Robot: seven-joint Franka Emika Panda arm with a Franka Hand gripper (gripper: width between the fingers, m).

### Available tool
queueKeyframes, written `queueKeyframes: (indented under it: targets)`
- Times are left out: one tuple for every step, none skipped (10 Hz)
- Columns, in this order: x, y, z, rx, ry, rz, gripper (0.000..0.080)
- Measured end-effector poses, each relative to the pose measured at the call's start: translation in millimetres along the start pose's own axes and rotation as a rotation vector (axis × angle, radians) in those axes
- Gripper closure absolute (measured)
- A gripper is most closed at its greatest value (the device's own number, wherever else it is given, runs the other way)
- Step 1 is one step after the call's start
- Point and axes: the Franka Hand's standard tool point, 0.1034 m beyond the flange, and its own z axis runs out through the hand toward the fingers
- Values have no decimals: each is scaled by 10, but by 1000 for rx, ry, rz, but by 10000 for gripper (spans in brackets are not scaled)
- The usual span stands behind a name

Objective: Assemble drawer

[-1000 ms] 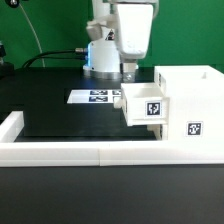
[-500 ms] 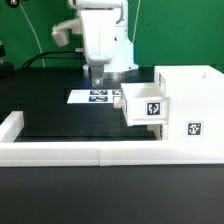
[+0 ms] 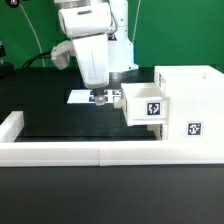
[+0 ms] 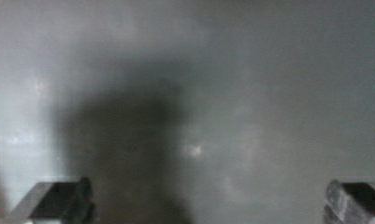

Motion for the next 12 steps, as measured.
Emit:
queueKeyframes:
  targets:
    - [67, 12, 4, 1, 1, 17, 150]
    - [135, 23, 9, 2, 1, 39, 150]
    - [204, 41, 10, 2, 2, 57, 150]
    - [281, 64, 14, 2, 5, 75, 150]
    - [353, 80, 36, 4, 8, 84, 150]
    - [411, 76, 65, 9, 13, 84, 150]
    - [491, 79, 91, 9, 16, 111, 150]
    - [596, 89, 113, 4, 19, 115, 150]
    - [658, 92, 120, 6, 20, 120, 150]
    - [678, 92, 122, 6, 20, 120, 150]
    - [689, 93, 124, 7, 20, 120, 150]
    - [692, 95, 121, 7, 20, 121, 150]
